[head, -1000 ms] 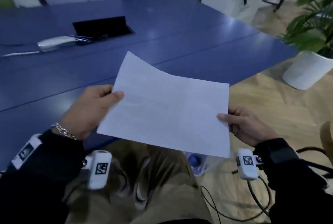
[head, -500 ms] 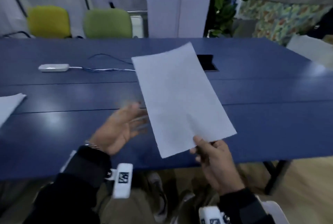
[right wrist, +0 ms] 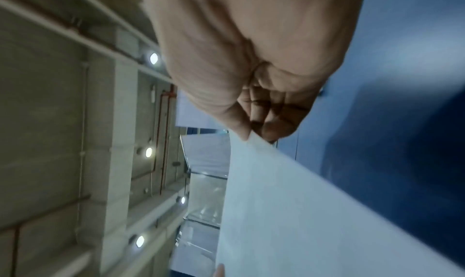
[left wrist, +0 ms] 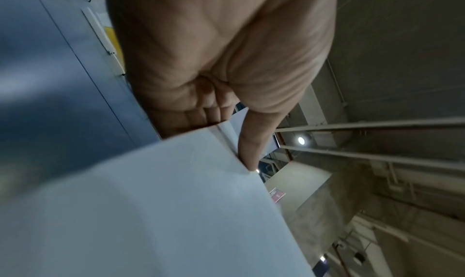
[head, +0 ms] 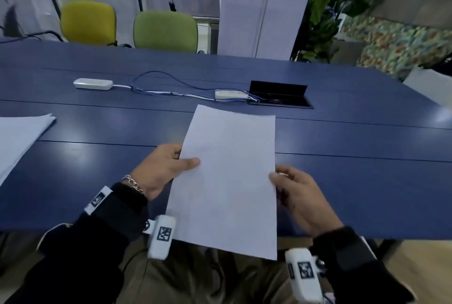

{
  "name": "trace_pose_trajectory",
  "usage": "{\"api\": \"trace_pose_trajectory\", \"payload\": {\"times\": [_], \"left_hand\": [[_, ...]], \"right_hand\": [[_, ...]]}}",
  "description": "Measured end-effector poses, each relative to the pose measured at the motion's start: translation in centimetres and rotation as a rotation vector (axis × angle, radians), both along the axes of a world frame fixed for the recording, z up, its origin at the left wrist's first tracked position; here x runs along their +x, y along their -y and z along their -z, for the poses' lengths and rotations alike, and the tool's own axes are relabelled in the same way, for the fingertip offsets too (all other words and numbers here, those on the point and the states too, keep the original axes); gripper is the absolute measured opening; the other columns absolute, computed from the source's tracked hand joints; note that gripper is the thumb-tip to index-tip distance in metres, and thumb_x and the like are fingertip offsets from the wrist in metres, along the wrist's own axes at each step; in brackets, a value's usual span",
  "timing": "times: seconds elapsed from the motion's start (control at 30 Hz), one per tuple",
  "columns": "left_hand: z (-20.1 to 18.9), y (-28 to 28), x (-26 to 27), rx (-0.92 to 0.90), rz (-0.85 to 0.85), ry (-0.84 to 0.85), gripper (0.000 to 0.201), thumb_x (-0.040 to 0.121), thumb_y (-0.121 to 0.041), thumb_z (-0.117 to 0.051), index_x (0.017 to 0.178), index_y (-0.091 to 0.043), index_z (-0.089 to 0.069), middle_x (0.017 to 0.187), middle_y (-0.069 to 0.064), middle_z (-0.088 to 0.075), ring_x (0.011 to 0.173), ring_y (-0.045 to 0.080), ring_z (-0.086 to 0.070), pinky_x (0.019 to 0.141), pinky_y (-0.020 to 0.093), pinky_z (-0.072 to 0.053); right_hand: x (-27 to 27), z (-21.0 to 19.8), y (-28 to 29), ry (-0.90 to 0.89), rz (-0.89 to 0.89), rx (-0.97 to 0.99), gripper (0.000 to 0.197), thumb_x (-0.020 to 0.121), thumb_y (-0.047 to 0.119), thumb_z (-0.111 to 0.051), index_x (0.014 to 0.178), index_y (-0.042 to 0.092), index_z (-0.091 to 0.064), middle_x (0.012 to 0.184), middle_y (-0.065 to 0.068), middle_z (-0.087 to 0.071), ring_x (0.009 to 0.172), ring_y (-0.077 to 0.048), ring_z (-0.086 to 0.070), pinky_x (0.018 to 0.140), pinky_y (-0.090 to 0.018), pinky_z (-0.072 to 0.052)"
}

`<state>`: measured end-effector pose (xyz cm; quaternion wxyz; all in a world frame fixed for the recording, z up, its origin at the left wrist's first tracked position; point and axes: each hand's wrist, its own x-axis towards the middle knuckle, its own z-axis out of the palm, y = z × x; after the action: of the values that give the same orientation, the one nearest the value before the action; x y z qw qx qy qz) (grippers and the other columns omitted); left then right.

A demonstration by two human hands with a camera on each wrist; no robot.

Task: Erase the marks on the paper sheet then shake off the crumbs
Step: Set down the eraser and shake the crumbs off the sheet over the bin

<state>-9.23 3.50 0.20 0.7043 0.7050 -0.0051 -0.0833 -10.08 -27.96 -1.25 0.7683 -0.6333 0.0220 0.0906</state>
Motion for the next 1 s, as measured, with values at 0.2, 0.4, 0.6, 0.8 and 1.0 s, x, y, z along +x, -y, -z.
{"api": "trace_pose_trajectory", "payload": {"times": [0.2,0.4,0.6,0.8,1.0], "left_hand": [[2.2,0.0,1.2,0.537,-0.219,0.015,0.066,0.084,-0.014,-0.086,0.14,-0.025,-0.055,0.087,0.007,-0.077,0.081,0.019,-0.07,0.081,0.031,-0.054],[1.0,1.8,0.8,1.022,-0.022,0.069,0.08,0.086,-0.044,-0.082,0.155,-0.026,-0.046,0.15,0.001,-0.051,0.131,0.022,-0.055,0.11,0.032,-0.041],[0.4,3.3,-1.6,1.341,0.258,-0.006,0.085,0.086,-0.069,-0.069,0.159,-0.04,-0.036,0.166,-0.014,-0.035,0.152,0.023,-0.031,0.122,0.044,-0.029],[0.1,5.1,-2.6,1.525,0.365,-0.06,0.069,0.092,-0.064,-0.06,0.155,-0.041,-0.041,0.161,-0.015,-0.041,0.148,0.024,-0.036,0.111,0.052,-0.024],[0.1,5.4,-2.6,1.542,0.358,-0.074,0.071,0.094,-0.061,-0.06,0.158,-0.04,-0.038,0.163,-0.013,-0.039,0.148,0.025,-0.036,0.113,0.051,-0.023]], "right_hand": [[4.3,1.0,-0.3,0.145,0.063,-0.776,0.008,0.089,0.022,-0.069,0.097,0.022,-0.07,0.083,0.0,-0.076,0.081,-0.024,-0.072,0.077,-0.043,-0.061],[4.8,1.1,-0.7,0.175,0.069,-1.043,0.03,0.092,0.032,-0.069,0.112,0.01,-0.068,0.094,-0.003,-0.074,0.093,-0.024,-0.068,0.088,-0.041,-0.056],[0.6,-0.1,0.1,0.294,-0.226,-1.252,0.053,0.085,0.056,-0.071,0.13,0.029,-0.063,0.122,0.013,-0.06,0.114,-0.011,-0.057,0.094,-0.027,-0.046],[-1.0,0.4,-0.1,0.349,-0.407,-1.422,0.055,0.091,0.052,-0.063,0.14,0.028,-0.057,0.144,0.009,-0.056,0.129,-0.023,-0.047,0.111,-0.04,-0.039],[-0.4,0.7,-0.3,0.346,-0.436,-1.481,0.056,0.093,0.054,-0.059,0.143,0.03,-0.053,0.15,0.008,-0.049,0.132,-0.025,-0.045,0.113,-0.043,-0.038]]}}
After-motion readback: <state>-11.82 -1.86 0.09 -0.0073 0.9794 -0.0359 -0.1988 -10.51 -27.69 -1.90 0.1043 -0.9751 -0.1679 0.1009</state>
